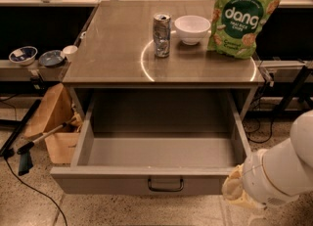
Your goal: Close top drawer
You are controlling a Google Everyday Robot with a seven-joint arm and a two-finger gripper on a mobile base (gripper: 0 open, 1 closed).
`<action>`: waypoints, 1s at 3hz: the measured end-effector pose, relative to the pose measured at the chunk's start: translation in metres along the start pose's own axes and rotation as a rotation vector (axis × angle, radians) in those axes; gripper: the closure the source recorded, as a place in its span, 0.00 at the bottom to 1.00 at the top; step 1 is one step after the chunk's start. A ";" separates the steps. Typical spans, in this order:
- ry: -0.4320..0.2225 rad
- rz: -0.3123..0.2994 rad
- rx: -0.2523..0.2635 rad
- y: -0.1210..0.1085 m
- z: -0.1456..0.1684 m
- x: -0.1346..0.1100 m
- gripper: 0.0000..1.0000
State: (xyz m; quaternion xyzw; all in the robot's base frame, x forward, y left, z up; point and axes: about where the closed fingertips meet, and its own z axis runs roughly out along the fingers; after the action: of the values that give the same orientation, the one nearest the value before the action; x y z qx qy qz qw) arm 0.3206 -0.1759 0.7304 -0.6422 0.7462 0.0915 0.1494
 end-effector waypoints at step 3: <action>0.021 0.028 -0.087 0.042 0.048 0.018 1.00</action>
Offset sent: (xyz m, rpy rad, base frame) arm -0.0531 0.0066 -0.0731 -0.0305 0.1320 -0.0302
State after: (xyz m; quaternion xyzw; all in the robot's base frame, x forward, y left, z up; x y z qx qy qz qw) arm 0.2821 -0.1701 0.6774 -0.6384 0.7521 0.1192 0.1120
